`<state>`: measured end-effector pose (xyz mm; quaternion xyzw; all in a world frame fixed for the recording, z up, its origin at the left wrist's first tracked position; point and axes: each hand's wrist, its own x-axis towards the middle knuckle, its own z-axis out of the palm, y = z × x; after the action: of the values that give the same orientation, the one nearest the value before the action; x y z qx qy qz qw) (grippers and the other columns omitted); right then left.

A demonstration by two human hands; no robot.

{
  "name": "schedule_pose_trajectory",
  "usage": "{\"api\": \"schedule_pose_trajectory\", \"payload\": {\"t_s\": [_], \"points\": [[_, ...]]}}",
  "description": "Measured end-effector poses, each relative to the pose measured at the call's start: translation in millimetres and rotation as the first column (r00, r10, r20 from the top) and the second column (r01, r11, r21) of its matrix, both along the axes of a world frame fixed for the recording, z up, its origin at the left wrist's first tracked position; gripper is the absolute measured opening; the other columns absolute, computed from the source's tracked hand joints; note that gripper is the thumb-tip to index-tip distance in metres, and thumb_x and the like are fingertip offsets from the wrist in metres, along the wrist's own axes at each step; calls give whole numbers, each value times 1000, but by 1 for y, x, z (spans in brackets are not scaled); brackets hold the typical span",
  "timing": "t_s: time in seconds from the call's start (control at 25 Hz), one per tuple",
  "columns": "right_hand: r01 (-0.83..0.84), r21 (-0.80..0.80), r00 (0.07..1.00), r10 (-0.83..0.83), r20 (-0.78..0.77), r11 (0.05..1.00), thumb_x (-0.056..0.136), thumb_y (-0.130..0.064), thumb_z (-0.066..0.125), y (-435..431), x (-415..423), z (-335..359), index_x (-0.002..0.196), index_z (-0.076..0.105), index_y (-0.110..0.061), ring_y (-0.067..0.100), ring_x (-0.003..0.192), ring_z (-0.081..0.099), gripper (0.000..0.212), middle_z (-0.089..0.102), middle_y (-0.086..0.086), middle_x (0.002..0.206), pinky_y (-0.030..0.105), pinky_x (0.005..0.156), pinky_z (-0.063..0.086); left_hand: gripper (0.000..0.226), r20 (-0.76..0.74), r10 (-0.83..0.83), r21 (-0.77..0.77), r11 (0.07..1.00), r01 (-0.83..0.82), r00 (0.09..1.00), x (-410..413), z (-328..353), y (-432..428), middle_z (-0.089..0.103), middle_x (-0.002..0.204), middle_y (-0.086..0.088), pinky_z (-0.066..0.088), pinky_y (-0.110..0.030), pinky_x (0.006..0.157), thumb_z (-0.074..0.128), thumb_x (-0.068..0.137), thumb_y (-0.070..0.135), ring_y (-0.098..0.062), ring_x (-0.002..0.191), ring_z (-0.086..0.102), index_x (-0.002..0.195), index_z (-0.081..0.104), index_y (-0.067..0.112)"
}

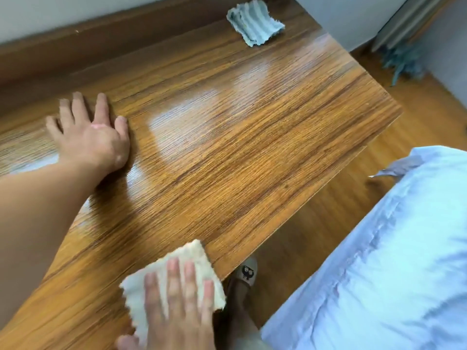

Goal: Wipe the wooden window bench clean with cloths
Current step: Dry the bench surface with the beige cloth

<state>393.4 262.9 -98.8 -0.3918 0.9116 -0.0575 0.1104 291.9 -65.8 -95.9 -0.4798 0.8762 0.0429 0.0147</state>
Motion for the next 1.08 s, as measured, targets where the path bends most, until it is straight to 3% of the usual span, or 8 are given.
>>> {"api": "schedule_pose_trajectory", "payload": {"t_s": [0.2,0.36,0.48,0.68,0.76,0.88,1.0,1.08], "points": [[-376,-36,926,377,35,926,100,-69,29,-15,-71,18,161,19,-39,21,158,5,69,13,-2,171,51,122,17,72,8,-130,99,987,128,992,23,14,-14,10,169,-12,4,-56,124,22,97,67,-30,156,5,160,15,33],[86,78,996,-83,-39,993,100,-70,9,-81,-215,26,162,-9,-38,23,156,-17,72,-17,1,171,55,124,-10,77,44,-1,75,997,-3,999,89,15,-32,10,169,-10,4,-60,122,19,91,78,-28,155,6,158,17,39],[223,8,975,-223,5,975,101,-69,11,-113,-132,18,162,-12,-28,30,155,-20,77,-17,9,170,59,123,-8,78,54,128,95,987,-132,990,136,17,-62,7,169,-9,2,-64,120,22,89,80,-28,156,2,157,18,43],[-475,-183,872,488,37,861,85,-71,61,-67,54,18,151,46,-33,25,153,31,78,42,2,160,54,111,37,80,83,124,72,989,-130,989,159,12,-80,5,171,-5,1,-65,120,12,87,85,-26,156,2,157,10,48],[-624,-84,778,628,27,777,91,-76,45,-86,-9,17,158,31,-39,21,157,14,78,27,-2,168,53,117,28,80,68,113,48,992,-117,991,154,11,-77,6,170,-5,2,-64,121,9,87,85,-25,156,2,157,9,48],[-296,51,954,298,-28,954,95,-77,5,-159,-157,19,161,-8,-40,23,157,-13,77,-13,-1,171,57,125,-3,80,63,116,31,993,-118,991,155,10,-79,7,170,-5,3,-63,121,8,86,85,-27,156,3,157,8,48],[170,71,985,-171,14,983,98,-73,8,-223,-212,21,163,-5,-33,27,157,-11,77,-12,3,172,59,123,-6,78,39,111,15,994,-111,993,158,9,-81,10,170,-6,4,-63,121,9,88,83,-28,156,5,157,11,46],[159,22,987,-158,-8,987,97,-73,10,-224,-141,14,164,1,-27,32,157,-8,82,-7,10,172,61,123,-3,76,25,110,9,994,-110,994,161,8,-80,12,169,-7,5,-63,121,12,90,81,-28,155,6,157,14,46]]}}
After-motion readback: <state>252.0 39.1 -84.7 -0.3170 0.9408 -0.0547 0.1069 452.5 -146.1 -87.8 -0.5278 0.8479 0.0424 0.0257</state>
